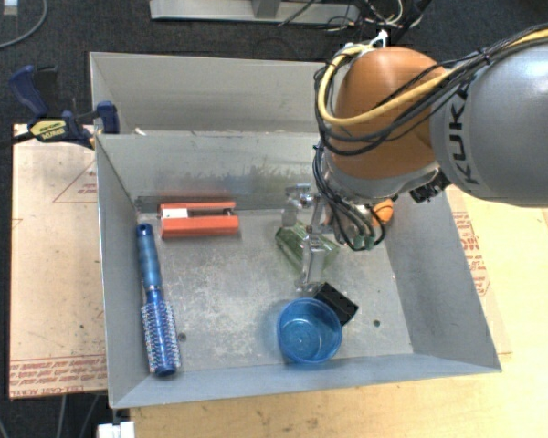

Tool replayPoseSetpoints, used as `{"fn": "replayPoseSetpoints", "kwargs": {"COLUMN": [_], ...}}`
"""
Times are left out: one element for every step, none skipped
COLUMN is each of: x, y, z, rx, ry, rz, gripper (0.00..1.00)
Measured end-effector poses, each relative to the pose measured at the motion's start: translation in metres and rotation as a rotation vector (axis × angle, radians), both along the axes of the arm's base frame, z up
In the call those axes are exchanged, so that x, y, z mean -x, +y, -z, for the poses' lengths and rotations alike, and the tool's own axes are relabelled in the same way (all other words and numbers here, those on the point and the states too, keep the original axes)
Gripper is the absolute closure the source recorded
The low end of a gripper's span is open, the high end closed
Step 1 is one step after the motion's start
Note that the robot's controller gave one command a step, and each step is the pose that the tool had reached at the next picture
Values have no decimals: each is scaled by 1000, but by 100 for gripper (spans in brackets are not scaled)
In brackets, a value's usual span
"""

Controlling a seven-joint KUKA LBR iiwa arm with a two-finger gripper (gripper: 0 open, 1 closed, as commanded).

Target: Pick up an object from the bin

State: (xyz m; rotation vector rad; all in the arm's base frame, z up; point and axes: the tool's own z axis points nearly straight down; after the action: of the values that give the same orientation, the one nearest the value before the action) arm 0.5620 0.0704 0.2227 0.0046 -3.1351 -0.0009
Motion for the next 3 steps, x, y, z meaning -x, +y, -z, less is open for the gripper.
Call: {"fn": "replayPoseSetpoints", "kwargs": {"x": [-1, 35, 42], "y": [0, -27, -42], "z": [-4, 42, 95], "rx": [-1, -2, -1], "ry": [-8, -9, -8], "rz": [2, 25, -33], "gripper": [0, 0, 0]}}
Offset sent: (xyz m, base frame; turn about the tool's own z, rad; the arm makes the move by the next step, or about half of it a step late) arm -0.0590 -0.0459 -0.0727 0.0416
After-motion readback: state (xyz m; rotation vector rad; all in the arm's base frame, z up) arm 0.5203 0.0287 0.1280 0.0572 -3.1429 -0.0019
